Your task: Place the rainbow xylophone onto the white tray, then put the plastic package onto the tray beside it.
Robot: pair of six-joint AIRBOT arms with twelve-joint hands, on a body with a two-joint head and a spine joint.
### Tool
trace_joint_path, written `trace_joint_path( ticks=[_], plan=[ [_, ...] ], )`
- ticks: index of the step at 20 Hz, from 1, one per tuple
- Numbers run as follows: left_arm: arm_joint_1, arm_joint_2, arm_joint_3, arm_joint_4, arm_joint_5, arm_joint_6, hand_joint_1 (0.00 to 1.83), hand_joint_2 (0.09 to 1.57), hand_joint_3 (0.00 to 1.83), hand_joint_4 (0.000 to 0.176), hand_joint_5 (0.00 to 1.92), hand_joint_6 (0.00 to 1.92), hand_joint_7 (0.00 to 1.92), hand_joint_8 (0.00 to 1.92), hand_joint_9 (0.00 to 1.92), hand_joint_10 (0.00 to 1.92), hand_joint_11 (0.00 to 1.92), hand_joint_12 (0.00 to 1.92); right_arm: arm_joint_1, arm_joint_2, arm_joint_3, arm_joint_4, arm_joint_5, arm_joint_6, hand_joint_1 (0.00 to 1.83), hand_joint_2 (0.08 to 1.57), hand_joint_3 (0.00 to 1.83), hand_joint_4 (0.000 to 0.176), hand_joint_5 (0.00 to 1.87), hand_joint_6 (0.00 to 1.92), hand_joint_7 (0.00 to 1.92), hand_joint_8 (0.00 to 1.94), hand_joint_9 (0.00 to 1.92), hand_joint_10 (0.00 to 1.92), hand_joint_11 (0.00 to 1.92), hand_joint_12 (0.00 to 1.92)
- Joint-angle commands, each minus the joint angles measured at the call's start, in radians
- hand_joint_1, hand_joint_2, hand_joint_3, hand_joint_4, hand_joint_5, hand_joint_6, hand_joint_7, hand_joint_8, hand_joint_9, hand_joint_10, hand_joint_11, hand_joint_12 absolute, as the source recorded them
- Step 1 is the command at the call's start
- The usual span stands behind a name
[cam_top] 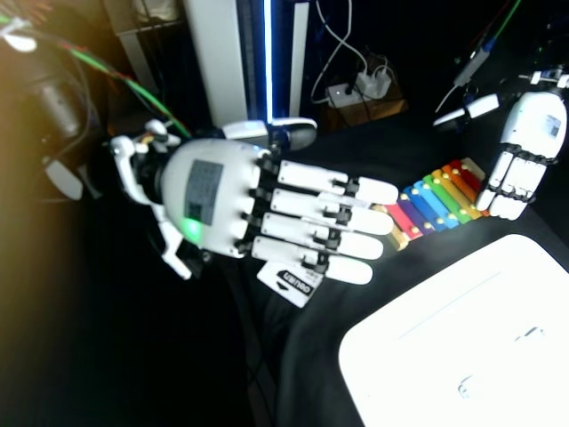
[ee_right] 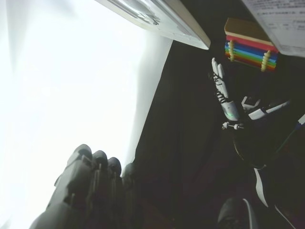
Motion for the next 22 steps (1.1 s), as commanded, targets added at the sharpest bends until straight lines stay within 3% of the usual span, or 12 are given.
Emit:
trace_joint_path(
  ticks=[1, 22],
  plan=[
    [-0.012, -0.006, 0.006, -0.023, -0.021, -0.014, 0.56, 0.61, 0.00, 0.000, 0.00, 0.00, 0.00, 0.00, 0.02, 0.01, 0.08, 0.03, 0.005, 0.000, 0.003, 0.038, 0.117, 0.012, 0.65, 0.80, 0.00, 0.000, 0.24, 0.01, 0.12, 0.01, 0.09, 0.01, 0.00, 0.00],
    [-0.011, -0.081, 0.046, 0.007, 0.033, -0.014, 0.58, 0.61, 0.00, 0.000, 0.00, 0.00, 0.03, 0.01, 0.04, 0.01, 0.13, 0.04, 0.005, -0.001, -0.004, 0.029, 0.119, 0.013, 0.68, 0.80, 0.00, 0.000, 0.23, 0.00, 0.12, 0.00, 0.10, 0.00, 0.00, 0.00]
  ],
)
